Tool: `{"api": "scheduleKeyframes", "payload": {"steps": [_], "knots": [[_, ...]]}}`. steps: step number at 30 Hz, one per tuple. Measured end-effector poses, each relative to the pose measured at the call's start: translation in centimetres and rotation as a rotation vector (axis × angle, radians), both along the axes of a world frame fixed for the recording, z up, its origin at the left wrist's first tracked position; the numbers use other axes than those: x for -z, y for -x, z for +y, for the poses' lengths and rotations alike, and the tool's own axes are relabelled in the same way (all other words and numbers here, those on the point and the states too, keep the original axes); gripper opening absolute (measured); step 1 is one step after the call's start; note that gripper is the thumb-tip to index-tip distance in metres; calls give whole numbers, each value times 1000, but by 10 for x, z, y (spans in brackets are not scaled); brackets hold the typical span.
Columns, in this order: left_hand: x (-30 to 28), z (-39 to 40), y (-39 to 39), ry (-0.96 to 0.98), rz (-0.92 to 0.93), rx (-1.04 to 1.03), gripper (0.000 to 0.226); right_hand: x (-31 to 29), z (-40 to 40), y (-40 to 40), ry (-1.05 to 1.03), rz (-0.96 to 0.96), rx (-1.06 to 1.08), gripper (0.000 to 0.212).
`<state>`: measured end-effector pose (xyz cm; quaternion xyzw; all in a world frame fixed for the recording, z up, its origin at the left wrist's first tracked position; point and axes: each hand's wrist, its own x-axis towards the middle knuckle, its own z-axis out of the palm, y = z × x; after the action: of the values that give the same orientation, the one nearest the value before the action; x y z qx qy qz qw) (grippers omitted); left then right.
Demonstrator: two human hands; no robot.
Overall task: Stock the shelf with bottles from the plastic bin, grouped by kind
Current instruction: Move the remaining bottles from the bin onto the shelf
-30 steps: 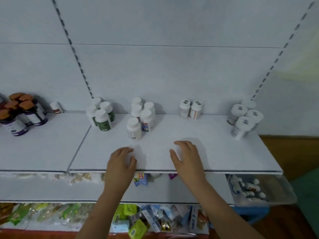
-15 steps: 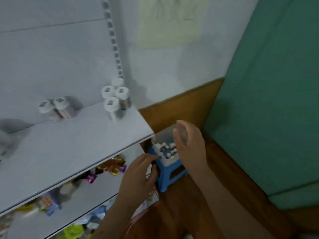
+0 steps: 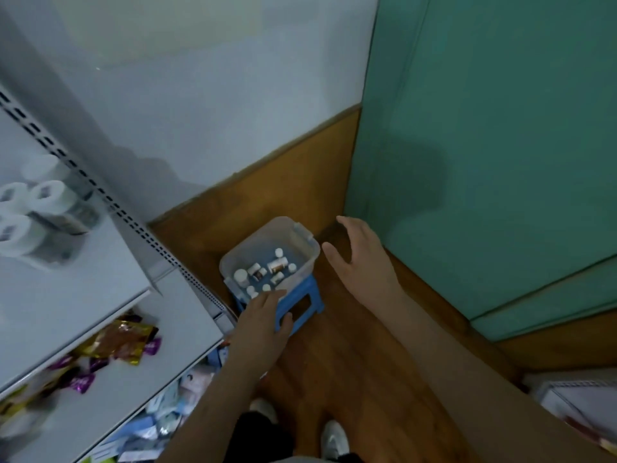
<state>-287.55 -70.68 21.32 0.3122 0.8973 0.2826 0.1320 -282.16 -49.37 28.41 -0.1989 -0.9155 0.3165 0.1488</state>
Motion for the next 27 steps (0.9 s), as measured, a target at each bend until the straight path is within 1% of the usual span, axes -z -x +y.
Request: {"api": "scheduleKeyframes", "payload": {"steps": [3,8,12,14,16,21,24,27], "knots": [[16,11,23,55,-45,-15,44,14,12,28,19,-44,-37,59],[71,14,87,171,-233,-76,48,43,32,95,13,-137,-74,54],[108,28,130,217,-415,-208,49,75,40,134,7,-290,-160,50],[123,38,145,226,-461,-263,47,93,48,154,-4,-380,-227,50],[136,48,158,250,-489,-312,45,110,55,172,10,-432,-263,52],[166,57,189,319,-522,-426,43,154,70,211,40,-577,-339,45],[187,55,208,376,-527,-440,43,192,77,233,73,-665,-406,45],[208,55,230,448,-476,-439,44,237,81,255,92,-715,-470,42]]}}
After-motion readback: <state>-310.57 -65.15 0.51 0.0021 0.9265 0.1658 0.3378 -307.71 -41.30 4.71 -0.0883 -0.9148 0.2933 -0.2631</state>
